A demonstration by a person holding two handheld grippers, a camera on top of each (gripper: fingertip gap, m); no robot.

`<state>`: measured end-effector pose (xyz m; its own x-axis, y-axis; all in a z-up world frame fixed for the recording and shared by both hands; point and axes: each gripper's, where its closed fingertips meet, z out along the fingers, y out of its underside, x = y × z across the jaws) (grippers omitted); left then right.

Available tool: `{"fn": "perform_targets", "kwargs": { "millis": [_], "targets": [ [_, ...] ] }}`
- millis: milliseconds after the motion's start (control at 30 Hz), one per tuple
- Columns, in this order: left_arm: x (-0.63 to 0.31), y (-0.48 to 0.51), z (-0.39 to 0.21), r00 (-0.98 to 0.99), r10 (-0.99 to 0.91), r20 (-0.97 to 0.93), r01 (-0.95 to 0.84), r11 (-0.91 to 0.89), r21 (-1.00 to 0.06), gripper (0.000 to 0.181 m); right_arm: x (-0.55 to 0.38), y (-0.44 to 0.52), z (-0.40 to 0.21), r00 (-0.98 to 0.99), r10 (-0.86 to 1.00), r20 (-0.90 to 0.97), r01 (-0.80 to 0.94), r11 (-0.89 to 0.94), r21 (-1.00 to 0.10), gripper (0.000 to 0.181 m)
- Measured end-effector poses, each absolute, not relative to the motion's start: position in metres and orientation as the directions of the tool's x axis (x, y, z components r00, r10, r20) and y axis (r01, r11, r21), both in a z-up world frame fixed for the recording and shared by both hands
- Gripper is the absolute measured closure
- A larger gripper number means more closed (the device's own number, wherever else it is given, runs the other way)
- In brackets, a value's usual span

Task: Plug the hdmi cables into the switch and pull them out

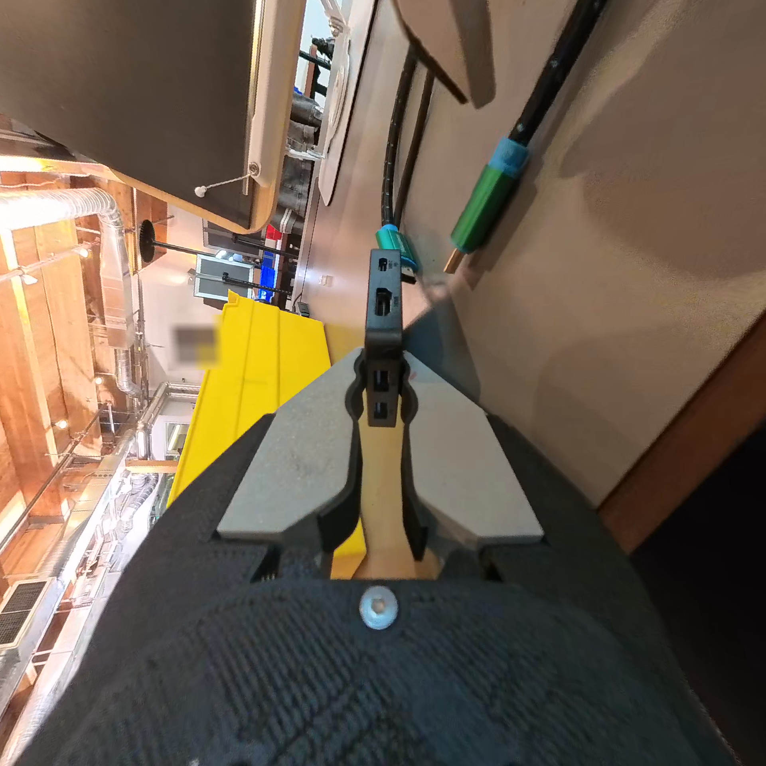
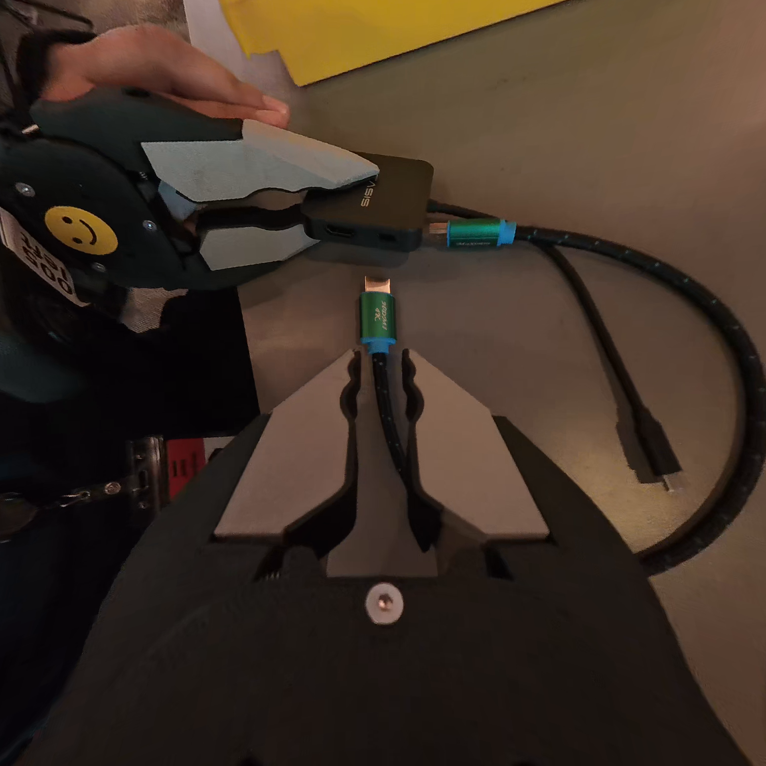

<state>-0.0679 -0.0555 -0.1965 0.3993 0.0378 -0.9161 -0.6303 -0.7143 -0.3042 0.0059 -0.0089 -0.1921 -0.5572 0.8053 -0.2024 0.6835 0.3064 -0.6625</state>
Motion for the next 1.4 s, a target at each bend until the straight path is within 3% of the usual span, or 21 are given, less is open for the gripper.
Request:
{"fn": "perform_targets", "kwargs": {
  "millis": [133,267,433,533,733,867,1200,1400],
  "targets": [
    [-0.065,-0.053,-0.196,0.401,0.039,-0.915,-0.632,-0.712,-0.307,0.17,0.002,-0.007,-0.2,-0.488,0.847,-0.212,0.705,0.239,-0.668,0.149],
    [-0.065,-0.053,-0.196,0.401,0.041,-0.915,-0.629,-0.714,-0.308,0.17,0.003,-0.014,-0.205,-0.428,0.86,-0.278,0.745,0.162,-0.647,0.147],
    [-0.065,-0.054,-0.196,0.406,0.048,-0.913,-0.627,-0.712,-0.316,0.17,0.0,-0.015,-0.207,-0.419,0.855,-0.305,0.739,0.126,-0.662,0.171],
    [-0.064,-0.053,-0.196,0.407,0.049,-0.912,-0.63,-0.708,-0.319,0.17,-0.002,-0.016,-0.204,-0.43,0.854,-0.295,0.707,0.115,-0.697,0.173],
    [-0.063,-0.052,-0.196,0.404,0.047,-0.913,-0.635,-0.704,-0.317,0.17,-0.005,-0.016,-0.198,-0.465,0.879,-0.104,0.63,0.246,-0.737,0.174],
    [-0.065,-0.052,-0.194,0.391,0.061,-0.918,-0.637,-0.702,-0.318,0.17,0.001,-0.017,-0.187,-0.482,0.874,0.053,0.602,0.375,-0.705,0.173],
    [-0.068,-0.051,-0.19,0.344,0.07,-0.936,-0.637,-0.715,-0.288,0.17,0.002,-0.031,-0.187,-0.523,0.827,0.207,0.575,0.521,-0.63,0.174],
    [-0.067,-0.051,-0.18,0.197,0.029,-0.98,-0.679,-0.717,-0.158,0.17,0.004,-0.03,-0.188,-0.543,0.802,0.249,0.571,0.57,-0.59,0.174]
  ]
}}
